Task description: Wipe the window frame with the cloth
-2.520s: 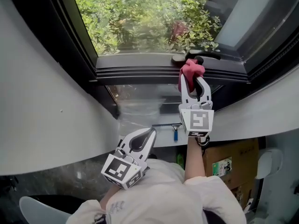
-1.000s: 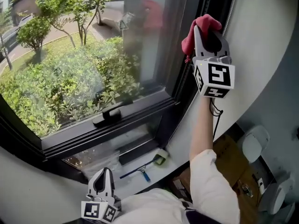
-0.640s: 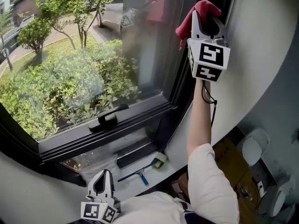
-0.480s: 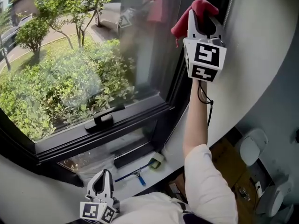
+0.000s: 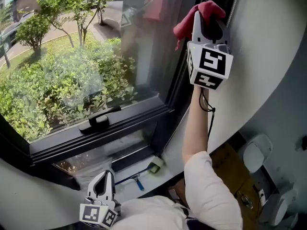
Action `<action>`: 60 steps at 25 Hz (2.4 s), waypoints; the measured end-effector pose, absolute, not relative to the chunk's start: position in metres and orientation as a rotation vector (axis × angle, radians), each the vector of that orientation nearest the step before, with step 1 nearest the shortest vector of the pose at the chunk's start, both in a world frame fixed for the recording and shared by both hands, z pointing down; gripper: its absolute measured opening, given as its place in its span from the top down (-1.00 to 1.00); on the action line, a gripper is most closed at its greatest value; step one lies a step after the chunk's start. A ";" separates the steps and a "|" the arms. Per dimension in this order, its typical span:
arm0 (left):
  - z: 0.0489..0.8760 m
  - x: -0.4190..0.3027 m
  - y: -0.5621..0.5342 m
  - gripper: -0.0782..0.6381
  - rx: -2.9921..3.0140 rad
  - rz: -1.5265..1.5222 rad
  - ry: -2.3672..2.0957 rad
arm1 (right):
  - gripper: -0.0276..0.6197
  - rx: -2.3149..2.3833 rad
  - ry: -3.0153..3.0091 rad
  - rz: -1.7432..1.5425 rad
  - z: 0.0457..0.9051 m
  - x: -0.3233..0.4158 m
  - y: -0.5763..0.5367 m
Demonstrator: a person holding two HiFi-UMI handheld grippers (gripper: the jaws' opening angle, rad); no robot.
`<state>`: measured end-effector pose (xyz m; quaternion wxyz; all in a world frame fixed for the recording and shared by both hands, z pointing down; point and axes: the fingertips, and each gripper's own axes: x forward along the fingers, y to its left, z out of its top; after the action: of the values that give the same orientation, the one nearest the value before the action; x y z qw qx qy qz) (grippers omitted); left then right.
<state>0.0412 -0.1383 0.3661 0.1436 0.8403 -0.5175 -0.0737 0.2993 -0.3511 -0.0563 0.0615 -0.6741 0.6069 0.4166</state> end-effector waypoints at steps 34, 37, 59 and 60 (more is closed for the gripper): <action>0.364 0.059 -0.137 0.76 2.481 -0.186 -1.409 | 0.65 -2.072 1.896 1.141 0.004 0.307 -0.350; 0.365 0.061 -0.135 0.75 2.484 -0.182 -1.396 | 0.65 -2.107 1.887 1.172 0.009 0.306 -0.351; 0.373 0.062 -0.129 0.75 2.441 -0.162 -1.430 | 0.65 -2.143 1.896 1.152 0.057 0.306 -0.350; 0.373 0.062 -0.128 0.75 2.441 -0.162 -1.432 | 0.65 -2.142 1.897 1.147 0.059 0.306 -0.350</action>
<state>0.0616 -0.1283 0.3731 0.1529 0.8509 -0.4994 -0.0564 0.3062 -0.3504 0.0589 0.0296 -0.6945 0.6152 0.3719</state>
